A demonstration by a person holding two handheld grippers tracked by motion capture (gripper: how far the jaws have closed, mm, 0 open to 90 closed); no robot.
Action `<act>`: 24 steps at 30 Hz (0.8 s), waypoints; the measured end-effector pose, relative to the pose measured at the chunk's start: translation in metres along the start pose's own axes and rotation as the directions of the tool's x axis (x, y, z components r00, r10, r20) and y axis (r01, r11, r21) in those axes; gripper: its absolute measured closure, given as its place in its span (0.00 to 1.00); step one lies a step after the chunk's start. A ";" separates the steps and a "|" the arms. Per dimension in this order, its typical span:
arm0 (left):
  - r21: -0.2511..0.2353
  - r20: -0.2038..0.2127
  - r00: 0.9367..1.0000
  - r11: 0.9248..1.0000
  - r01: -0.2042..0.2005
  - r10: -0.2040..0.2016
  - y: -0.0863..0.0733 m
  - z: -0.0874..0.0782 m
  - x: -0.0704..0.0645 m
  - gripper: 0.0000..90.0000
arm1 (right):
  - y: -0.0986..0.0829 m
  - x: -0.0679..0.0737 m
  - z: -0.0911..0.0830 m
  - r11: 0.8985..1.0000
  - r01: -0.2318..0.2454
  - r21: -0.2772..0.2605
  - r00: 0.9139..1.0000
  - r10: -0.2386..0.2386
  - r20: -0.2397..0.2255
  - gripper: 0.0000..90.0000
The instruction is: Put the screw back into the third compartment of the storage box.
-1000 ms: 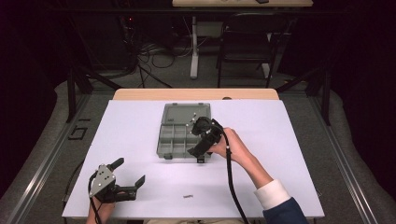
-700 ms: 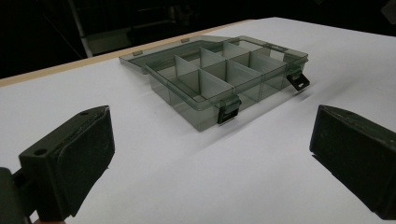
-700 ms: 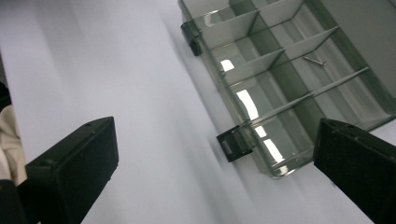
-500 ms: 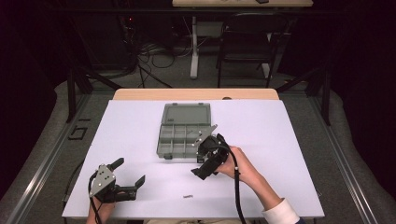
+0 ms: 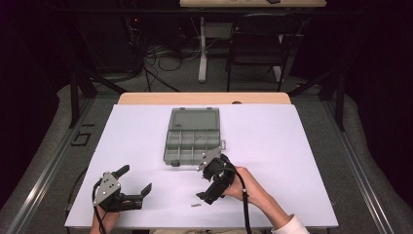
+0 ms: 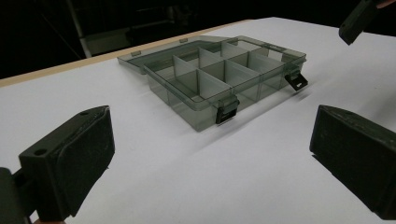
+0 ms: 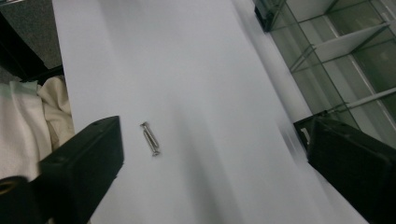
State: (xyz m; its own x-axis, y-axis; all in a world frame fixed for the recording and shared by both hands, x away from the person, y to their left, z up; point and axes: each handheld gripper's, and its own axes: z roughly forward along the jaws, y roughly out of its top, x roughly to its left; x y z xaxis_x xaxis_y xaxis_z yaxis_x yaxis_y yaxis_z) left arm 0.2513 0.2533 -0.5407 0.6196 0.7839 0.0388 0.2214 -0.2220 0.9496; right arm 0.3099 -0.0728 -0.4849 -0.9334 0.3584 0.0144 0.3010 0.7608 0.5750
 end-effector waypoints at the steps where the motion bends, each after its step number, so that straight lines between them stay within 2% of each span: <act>1: -0.002 -0.001 1.000 1.000 0.001 -0.001 0.000 0.000 0.000 0.00 | 0.000 0.003 0.004 1.000 -0.002 0.003 1.000 0.002 -0.007 0.13; 2: -0.002 -0.001 1.000 1.000 0.001 -0.001 0.000 0.000 0.000 0.00 | 0.000 0.003 0.004 1.000 -0.002 0.003 1.000 0.002 -0.007 0.13; 4: -0.001 -0.001 1.000 1.000 -0.002 0.002 0.000 0.001 0.000 0.00 | 0.000 0.005 0.010 1.000 0.014 0.016 1.000 -0.013 -0.016 0.20; 8: 0.001 0.001 1.000 1.000 0.000 0.000 0.000 0.001 0.000 0.00 | 0.001 0.013 0.027 0.998 0.042 0.054 0.999 -0.040 -0.036 0.40; 9: 0.002 0.002 1.000 1.000 0.001 -0.001 0.000 0.001 0.000 0.00 | 0.001 0.013 0.027 0.998 0.042 0.054 0.999 -0.040 -0.036 0.40; 10: 0.000 0.002 1.000 1.000 0.001 -0.001 0.000 0.001 0.000 0.00 | 0.002 0.016 0.034 0.995 0.065 0.069 0.997 -0.062 -0.047 0.49; 12: -0.002 0.000 1.000 1.000 0.000 0.000 0.000 0.001 0.000 0.00 | 0.004 0.020 0.039 0.993 0.082 0.084 0.995 -0.077 -0.061 0.56; 14: -0.002 0.000 1.000 1.000 0.000 0.000 0.000 0.001 0.000 0.00 | 0.004 0.022 0.042 0.992 0.089 0.090 0.994 -0.082 -0.072 0.58; 15: -0.001 0.001 1.000 1.000 0.000 0.000 0.000 0.001 0.000 0.00 | 0.005 0.025 0.046 0.990 0.108 0.096 0.991 -0.099 -0.091 0.63; 20: -0.003 0.001 1.000 1.000 -0.003 0.003 0.000 0.001 0.000 0.00 | 0.007 0.030 0.054 0.984 0.144 0.109 0.984 -0.130 -0.124 0.72; 24: 0.001 0.003 1.000 1.000 -0.003 0.003 0.000 0.001 0.000 0.00 | 0.007 0.031 0.059 0.981 0.141 0.130 0.983 -0.124 -0.134 0.77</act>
State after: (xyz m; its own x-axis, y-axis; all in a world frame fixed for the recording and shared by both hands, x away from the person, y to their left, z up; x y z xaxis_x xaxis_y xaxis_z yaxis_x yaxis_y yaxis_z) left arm 0.2517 0.2525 -0.5410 0.6222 0.7818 0.0405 0.2204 -0.2245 0.9492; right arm 0.2942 -0.0243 -0.5292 -0.9812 0.1858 0.0521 0.1887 0.8677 0.4599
